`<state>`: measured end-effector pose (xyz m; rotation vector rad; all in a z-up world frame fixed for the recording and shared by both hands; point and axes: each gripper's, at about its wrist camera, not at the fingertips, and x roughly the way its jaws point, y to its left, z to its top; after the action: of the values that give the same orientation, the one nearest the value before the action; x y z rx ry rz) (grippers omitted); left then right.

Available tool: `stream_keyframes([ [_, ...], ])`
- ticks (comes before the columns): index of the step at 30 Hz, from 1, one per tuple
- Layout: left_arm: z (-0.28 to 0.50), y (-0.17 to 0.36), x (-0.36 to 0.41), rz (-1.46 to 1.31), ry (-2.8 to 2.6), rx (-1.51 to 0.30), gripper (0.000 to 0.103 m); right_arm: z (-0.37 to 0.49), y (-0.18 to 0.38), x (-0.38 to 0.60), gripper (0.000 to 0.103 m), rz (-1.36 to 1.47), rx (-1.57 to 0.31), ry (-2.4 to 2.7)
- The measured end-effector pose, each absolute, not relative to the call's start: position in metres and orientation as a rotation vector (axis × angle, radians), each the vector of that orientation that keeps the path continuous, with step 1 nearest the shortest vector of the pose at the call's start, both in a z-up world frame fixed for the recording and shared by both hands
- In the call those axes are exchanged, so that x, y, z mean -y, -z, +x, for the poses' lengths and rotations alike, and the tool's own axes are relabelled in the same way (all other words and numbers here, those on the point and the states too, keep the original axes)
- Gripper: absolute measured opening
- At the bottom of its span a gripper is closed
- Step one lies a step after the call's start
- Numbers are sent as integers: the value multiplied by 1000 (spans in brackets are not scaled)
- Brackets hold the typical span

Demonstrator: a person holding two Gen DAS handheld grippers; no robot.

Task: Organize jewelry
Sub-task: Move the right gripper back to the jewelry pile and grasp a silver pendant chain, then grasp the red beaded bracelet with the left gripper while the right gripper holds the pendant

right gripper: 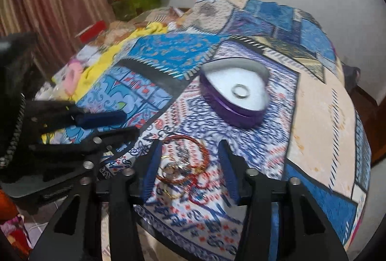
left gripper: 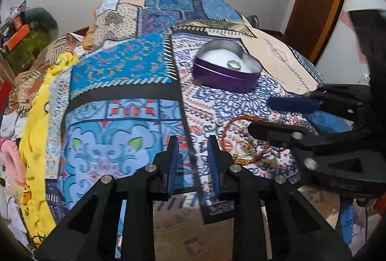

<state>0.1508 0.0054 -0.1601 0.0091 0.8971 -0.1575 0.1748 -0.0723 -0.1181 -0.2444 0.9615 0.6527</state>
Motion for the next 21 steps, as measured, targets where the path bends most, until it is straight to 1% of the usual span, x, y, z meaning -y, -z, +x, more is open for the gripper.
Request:
stream_keyframes([
  [1,150,160,-9,3,152,-897,24,177,122,69,23,-253,-982,-661],
  [2,150,161,-11,-4,150,-899,24,179,124,67,21,-256,-998,-666],
  [4,149,163,-14,-18,151,-902,24,181,129,64,12,-268,-1022,-670],
  [12,148,172,-12,-36,181,-924,24,184,141,55,11,-335,-1059,-645],
  [15,147,172,-7,-30,195,-919,24,181,141,54,9,-363,-1044,-638],
  [21,147,171,1,-28,216,-926,24,181,126,65,9,-297,-1004,-632],
])
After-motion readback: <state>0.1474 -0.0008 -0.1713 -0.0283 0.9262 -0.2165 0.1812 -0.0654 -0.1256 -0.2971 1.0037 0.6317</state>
